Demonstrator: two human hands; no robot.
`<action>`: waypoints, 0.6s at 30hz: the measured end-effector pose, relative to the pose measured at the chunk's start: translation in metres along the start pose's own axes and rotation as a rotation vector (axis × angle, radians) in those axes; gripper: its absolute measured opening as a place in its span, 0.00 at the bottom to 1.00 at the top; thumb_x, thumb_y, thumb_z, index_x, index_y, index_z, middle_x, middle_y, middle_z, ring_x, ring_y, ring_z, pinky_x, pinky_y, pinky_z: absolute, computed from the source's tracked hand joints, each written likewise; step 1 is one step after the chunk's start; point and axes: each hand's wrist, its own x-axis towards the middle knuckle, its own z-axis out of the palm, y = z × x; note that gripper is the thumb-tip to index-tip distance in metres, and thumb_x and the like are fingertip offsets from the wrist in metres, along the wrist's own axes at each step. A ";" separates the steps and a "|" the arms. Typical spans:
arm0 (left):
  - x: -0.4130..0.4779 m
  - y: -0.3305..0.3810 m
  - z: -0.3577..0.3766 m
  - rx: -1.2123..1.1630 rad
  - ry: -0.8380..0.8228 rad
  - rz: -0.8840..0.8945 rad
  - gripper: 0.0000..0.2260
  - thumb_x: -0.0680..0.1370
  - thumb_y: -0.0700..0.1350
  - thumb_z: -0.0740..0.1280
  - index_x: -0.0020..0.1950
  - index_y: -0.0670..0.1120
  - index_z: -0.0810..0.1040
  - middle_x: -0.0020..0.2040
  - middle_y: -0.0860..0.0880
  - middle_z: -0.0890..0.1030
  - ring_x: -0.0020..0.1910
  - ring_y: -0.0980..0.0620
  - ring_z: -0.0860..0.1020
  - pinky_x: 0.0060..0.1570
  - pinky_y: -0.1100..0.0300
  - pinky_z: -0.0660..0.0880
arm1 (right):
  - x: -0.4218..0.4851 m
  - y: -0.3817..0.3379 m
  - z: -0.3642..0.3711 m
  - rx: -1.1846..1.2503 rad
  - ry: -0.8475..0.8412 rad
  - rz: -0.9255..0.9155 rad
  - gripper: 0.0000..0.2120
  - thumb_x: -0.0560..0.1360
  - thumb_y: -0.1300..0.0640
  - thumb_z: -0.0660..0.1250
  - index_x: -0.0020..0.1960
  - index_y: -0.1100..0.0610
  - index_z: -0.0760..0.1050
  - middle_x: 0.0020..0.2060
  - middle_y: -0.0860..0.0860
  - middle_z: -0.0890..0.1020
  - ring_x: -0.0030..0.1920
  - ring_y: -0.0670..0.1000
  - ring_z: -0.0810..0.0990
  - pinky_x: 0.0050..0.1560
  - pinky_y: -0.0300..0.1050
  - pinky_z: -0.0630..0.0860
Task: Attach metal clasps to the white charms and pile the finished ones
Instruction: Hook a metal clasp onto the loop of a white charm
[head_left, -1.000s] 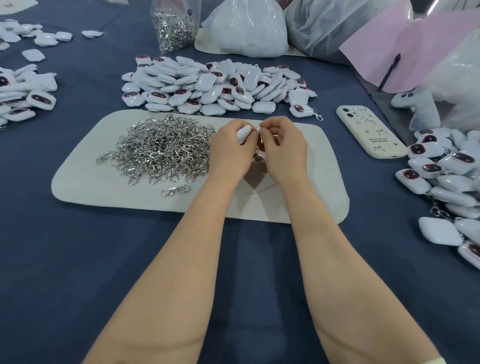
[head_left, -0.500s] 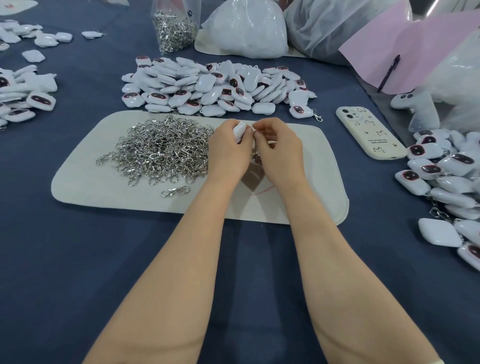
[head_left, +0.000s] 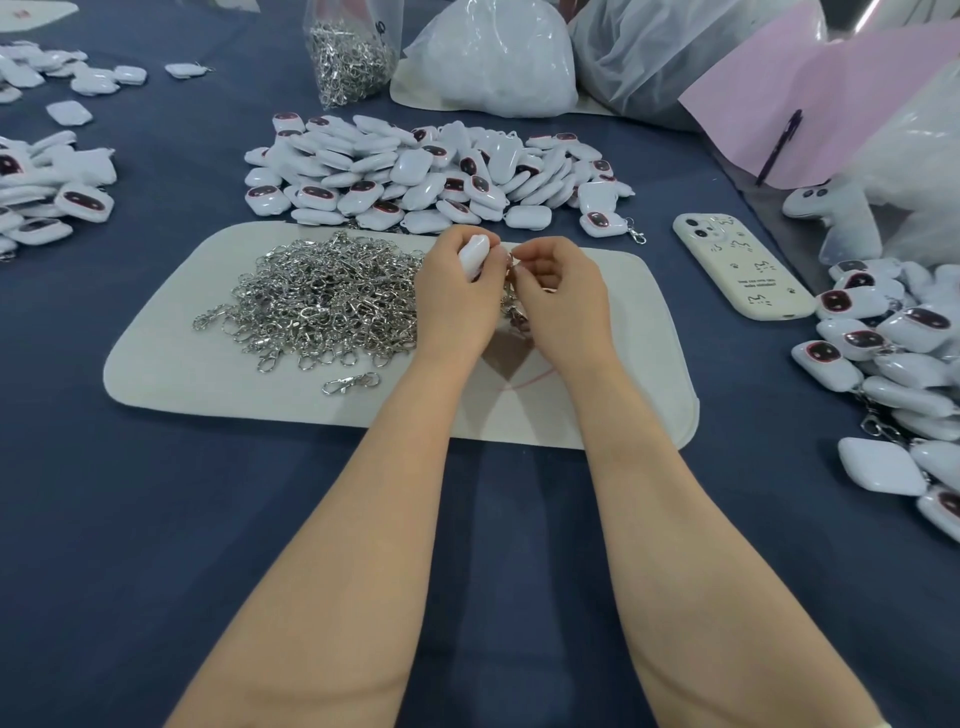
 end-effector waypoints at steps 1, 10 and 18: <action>0.000 0.001 0.000 -0.032 -0.004 -0.028 0.05 0.75 0.39 0.66 0.42 0.49 0.75 0.38 0.53 0.78 0.43 0.49 0.79 0.44 0.49 0.79 | 0.000 0.000 0.000 0.004 0.006 0.005 0.06 0.75 0.65 0.64 0.49 0.55 0.75 0.40 0.45 0.78 0.42 0.43 0.77 0.41 0.28 0.72; 0.002 0.002 -0.003 -0.160 -0.022 -0.118 0.09 0.74 0.37 0.66 0.40 0.51 0.75 0.41 0.46 0.81 0.42 0.47 0.81 0.46 0.53 0.78 | 0.000 0.000 0.000 -0.004 -0.030 0.018 0.07 0.76 0.64 0.63 0.50 0.55 0.77 0.42 0.50 0.81 0.43 0.48 0.79 0.47 0.41 0.76; 0.003 -0.001 -0.002 -0.150 -0.011 -0.103 0.08 0.74 0.38 0.67 0.40 0.50 0.76 0.36 0.51 0.80 0.35 0.55 0.78 0.35 0.64 0.76 | 0.001 0.003 0.000 -0.023 0.053 -0.001 0.05 0.75 0.61 0.66 0.43 0.53 0.75 0.35 0.41 0.78 0.39 0.42 0.76 0.42 0.31 0.72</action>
